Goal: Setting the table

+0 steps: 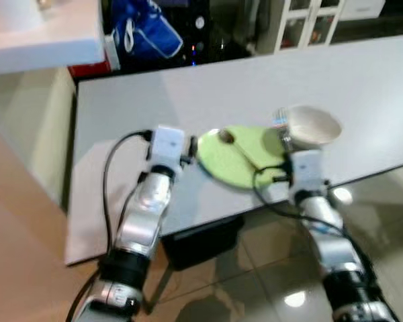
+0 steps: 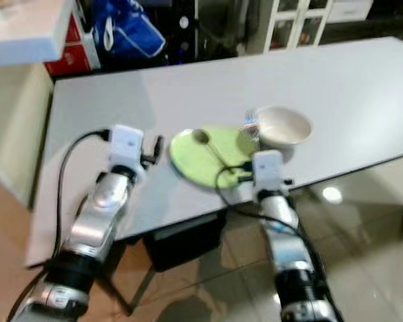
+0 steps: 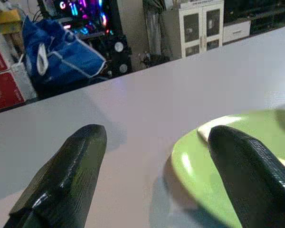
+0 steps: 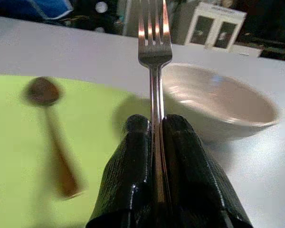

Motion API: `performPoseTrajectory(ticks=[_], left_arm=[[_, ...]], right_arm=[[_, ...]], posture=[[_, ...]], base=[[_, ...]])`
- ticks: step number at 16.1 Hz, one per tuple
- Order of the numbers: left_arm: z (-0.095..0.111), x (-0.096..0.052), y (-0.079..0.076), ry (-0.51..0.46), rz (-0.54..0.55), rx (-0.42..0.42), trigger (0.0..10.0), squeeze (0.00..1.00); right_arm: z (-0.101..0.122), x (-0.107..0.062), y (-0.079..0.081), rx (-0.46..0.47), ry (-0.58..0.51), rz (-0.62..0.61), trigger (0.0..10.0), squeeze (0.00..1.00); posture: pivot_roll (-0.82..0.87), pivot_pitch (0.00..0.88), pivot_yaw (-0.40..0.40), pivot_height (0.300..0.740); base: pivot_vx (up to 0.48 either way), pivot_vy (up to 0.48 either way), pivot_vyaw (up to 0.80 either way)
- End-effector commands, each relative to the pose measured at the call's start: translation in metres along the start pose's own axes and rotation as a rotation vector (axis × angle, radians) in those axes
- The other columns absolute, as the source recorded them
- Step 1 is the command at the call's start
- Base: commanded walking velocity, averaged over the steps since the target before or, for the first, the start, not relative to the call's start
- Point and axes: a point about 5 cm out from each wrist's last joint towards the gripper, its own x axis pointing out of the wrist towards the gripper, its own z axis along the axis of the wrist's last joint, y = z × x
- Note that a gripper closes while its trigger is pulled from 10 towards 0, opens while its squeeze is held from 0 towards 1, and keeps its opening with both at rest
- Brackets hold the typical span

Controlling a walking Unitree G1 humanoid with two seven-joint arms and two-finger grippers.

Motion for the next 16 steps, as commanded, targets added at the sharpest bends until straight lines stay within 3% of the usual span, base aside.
performPoseTrajectory(ticks=[1, 4, 8, 11, 16], left_arm=[[0.0, -0.001, 0.01, -0.002, 0.033, 0.005, 10.0, 0.0], [-0.001, -0.002, 0.009, 0.002, 0.03, 0.006, 10.0, 0.0], [0.0, -0.001, 0.009, -0.004, 0.025, 0.007, 10.0, 0.0], [0.0, -0.002, 0.009, -0.003, 0.019, 0.016, 10.0, 0.0], [0.001, -0.003, 0.011, -0.001, 0.022, 0.021, 10.0, 0.0]], right_arm=[[0.006, 0.002, 0.008, 0.0, -0.017, 0.023, 10.0, 0.0], [0.02, 0.004, 0.01, -0.045, -0.069, 0.028, 10.0, 0.0], [0.031, 0.012, 0.014, 0.029, -0.072, 0.04, 10.0, 0.0], [0.025, 0.028, 0.014, 0.123, 0.008, 0.019, 10.0, 0.0], [0.017, 0.047, 0.011, 0.153, 0.112, -0.016, 10.0, 0.0]], posture=[[-0.03, 0.0, 0.011, 0.74], [-0.03, 0.0, 0.011, 0.74], [-0.02, 0.0, 0.012, 0.74], [-0.01, 0.0, 0.019, 0.74], [0.01, 0.0, 0.011, 0.74]], base=[[0.0, 0.0, 0.0], [0.0, 0.0, 0.0], [0.0, 0.0, 0.0], [0.0, 0.0, 0.0], [0.0, 0.0, 0.0]])
